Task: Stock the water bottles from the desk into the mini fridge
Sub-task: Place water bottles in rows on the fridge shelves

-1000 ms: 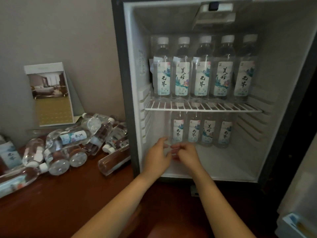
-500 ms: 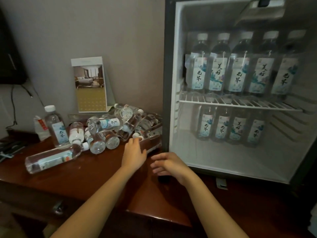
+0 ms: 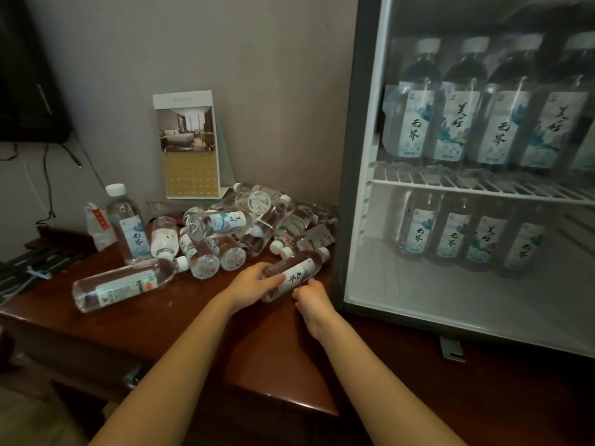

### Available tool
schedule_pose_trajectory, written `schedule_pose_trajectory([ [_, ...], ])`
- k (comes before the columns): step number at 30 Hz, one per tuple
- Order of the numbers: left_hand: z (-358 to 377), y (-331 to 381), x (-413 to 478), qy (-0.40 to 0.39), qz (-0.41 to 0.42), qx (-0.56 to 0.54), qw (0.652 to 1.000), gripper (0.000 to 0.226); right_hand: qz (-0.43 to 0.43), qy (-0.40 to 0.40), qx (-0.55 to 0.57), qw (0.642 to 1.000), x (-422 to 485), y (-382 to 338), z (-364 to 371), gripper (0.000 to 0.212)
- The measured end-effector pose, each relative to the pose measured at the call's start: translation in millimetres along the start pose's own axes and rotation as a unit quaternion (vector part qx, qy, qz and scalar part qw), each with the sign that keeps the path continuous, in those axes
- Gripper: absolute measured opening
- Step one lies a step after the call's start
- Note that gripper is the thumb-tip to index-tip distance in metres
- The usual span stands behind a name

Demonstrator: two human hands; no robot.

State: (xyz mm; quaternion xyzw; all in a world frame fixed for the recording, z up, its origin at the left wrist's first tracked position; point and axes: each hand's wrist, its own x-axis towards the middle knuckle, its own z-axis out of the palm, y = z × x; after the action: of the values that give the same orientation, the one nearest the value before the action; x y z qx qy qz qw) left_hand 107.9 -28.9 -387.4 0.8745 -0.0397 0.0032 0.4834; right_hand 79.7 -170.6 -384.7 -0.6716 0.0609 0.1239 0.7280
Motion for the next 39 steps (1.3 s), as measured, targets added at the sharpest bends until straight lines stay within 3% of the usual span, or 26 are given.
schedule_pose_trajectory([
  [4, -17.9, -9.1, -22.0, -0.043, 0.001, -0.094, 0.995, 0.009, -0.028, 0.011, 0.091, 0.995, 4.5, 2.4, 13.8, 0.036],
  [8, -27.6, -14.2, -41.4, -0.068, -0.005, -0.135, 0.988, 0.019, -0.052, -0.026, 0.193, 0.979, -0.2, 8.0, 20.8, 0.044],
  [16, -34.8, -26.5, -66.5, -0.043, 0.016, -0.126, 0.991, 0.053, -0.118, -0.094, 0.108, 0.983, -9.6, 6.5, 19.6, 0.077],
  [23, -26.8, -8.2, -86.6, 0.060, 0.055, -0.010, 0.997, 0.051, -0.174, -0.106, 0.033, 0.978, -35.5, -3.9, 22.6, 0.045],
  [31, -10.6, 35.0, -119.6, 0.049, 0.137, -0.049, 0.988, 0.058, -0.248, -0.159, -0.011, 0.956, -71.6, -20.5, -23.8, 0.043],
  [39, 62.3, 76.5, -106.1, 0.034, 0.207, -0.077, 0.975, 0.066, -0.260, -0.096, -0.027, 0.960, -89.3, -32.4, -108.2, 0.034],
])
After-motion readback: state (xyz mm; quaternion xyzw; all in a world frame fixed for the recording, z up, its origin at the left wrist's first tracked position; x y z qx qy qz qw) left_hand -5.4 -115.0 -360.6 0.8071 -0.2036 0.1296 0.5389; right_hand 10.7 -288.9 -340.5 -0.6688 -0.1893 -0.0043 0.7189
